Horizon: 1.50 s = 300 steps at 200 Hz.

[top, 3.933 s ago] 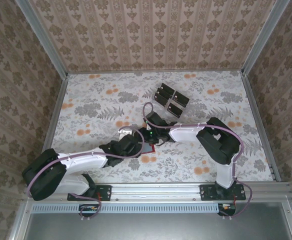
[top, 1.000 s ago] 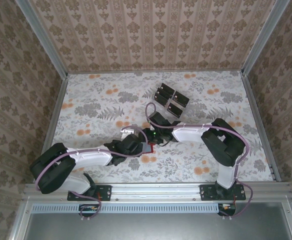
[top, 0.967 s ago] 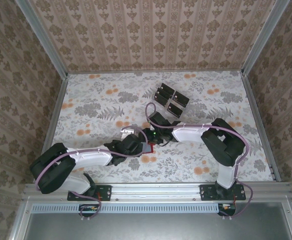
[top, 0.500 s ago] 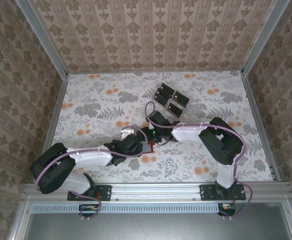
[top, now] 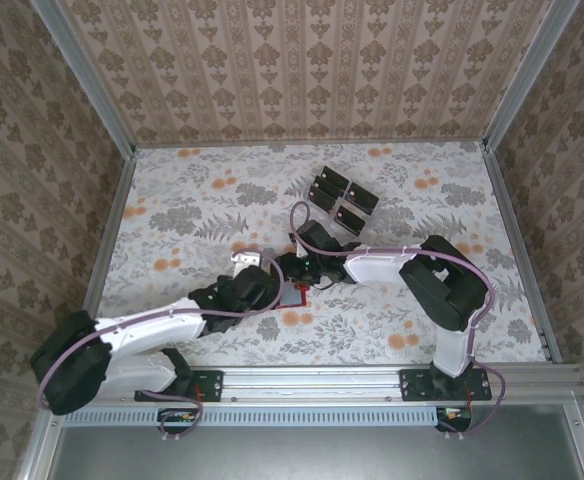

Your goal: Put the credit cards into the card holder

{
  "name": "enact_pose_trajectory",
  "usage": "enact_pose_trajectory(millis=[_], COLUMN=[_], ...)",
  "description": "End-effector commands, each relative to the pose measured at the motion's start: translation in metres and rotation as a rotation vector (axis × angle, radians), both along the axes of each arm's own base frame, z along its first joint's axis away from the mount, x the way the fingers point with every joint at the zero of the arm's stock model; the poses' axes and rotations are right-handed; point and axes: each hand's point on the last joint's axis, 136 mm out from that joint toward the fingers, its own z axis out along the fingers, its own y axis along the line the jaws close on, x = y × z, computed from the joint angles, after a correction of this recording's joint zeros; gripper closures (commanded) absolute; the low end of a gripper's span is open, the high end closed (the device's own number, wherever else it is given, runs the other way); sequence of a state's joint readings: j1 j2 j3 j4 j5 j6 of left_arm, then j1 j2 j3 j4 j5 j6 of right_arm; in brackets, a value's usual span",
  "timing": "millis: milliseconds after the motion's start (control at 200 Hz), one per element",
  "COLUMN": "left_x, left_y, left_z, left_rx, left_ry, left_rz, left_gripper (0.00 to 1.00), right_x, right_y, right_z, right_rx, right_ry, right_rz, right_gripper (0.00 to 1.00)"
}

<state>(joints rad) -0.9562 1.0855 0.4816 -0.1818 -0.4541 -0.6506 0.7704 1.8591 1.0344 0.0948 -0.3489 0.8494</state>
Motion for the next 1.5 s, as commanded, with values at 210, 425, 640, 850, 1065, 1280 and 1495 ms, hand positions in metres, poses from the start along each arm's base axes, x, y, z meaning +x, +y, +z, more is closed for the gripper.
enact_pose_trajectory(millis=[210,425,640,850,1065,1280,1495], left_x=[-0.006,-0.015,-0.02,-0.022,-0.021,-0.013,-0.002], left_y=[0.043,0.063,0.071,0.07,0.068,0.064,0.061], left_z=[0.041,0.046,0.038,0.033,0.026,0.021,0.023], left_rx=[-0.125,-0.171,-0.186,-0.184,-0.178,-0.138,-0.096], left_ry=[-0.126,-0.137,-0.113,-0.089,-0.043,0.023,0.066], left_rz=[0.144,0.178,0.192,0.187,0.189,0.189,0.187], left_gripper=[0.0,0.0,0.0,0.0,0.0,0.0,0.0], right_x=[-0.016,-0.015,-0.014,-0.012,0.019,0.068,0.107], right_y=[0.032,0.046,0.053,0.056,0.014,-0.104,-0.19], right_z=[0.008,-0.014,-0.026,-0.001,0.085,0.117,0.122], right_rx=[-0.051,-0.101,-0.114,-0.087,-0.08,-0.43,-0.698], right_ry=[0.033,0.072,0.099,0.055,-0.166,-0.325,-0.388], right_rz=[0.09,0.113,0.128,0.151,0.132,0.002,-0.087], right_gripper=[0.46,0.46,0.46,0.46,0.46,0.46,0.5])
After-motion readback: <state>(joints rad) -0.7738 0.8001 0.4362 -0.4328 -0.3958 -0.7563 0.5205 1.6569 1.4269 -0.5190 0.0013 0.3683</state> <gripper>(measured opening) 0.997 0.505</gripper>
